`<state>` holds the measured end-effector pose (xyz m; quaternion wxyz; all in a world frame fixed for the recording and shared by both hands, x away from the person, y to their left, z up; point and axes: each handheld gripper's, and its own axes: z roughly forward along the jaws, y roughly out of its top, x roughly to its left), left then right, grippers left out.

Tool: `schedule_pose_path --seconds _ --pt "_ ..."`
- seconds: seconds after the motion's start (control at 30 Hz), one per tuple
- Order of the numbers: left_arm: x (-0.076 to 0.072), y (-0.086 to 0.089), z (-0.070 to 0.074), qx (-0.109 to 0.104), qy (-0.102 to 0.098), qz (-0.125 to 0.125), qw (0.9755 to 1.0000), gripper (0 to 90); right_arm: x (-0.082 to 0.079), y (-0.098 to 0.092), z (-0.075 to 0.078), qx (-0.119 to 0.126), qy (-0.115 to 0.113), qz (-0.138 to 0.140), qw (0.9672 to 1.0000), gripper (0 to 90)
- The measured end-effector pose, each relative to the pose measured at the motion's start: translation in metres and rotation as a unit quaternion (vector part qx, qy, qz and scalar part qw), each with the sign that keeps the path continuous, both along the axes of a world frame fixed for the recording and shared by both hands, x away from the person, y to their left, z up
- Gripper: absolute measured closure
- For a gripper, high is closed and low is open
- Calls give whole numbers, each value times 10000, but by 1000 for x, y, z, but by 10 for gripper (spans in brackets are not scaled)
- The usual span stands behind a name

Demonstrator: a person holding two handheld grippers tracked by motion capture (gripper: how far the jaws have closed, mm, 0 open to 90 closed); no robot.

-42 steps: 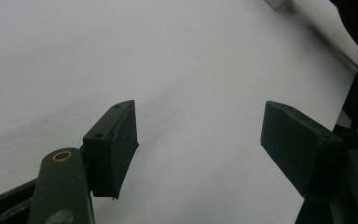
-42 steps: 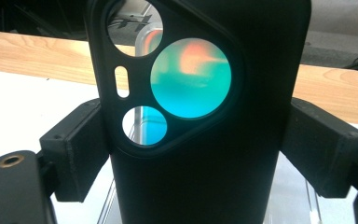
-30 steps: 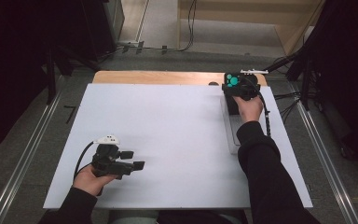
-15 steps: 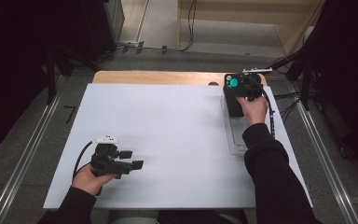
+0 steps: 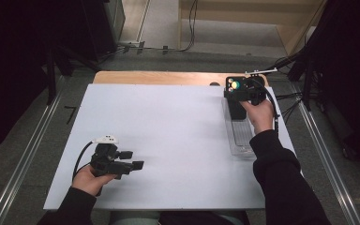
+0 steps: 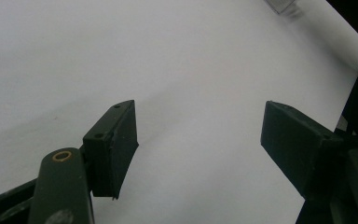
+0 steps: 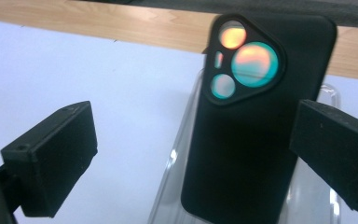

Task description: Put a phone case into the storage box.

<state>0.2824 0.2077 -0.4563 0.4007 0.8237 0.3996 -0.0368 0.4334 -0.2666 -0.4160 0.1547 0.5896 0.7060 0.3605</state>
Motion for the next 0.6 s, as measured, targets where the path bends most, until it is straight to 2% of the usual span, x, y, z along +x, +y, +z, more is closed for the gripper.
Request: schedule_pose_path --seconds 0.17,0.23,0.47,0.53,0.57,0.6 --pt "1 1 0 -33 3 8 10000 274 -10 12 3 54 15 338 9994 3" --pt "1 2 1 -23 -3 12 10000 274 -14 18 4 64 -21 482 9988 45" --pt "1 2 2 -25 -8 -18 10000 274 -28 41 5 194 -70 939 9954 46" --pt "1 2 2 -41 -9 -20 10000 274 -32 46 4 192 -45 1070 9941 82" --pt "1 2 2 -49 -5 -26 10000 274 -34 49 4 147 -38 1123 9936 128" --pt "1 2 2 -48 -3 -31 10000 274 -35 51 3 76 -20 1152 9933 128"
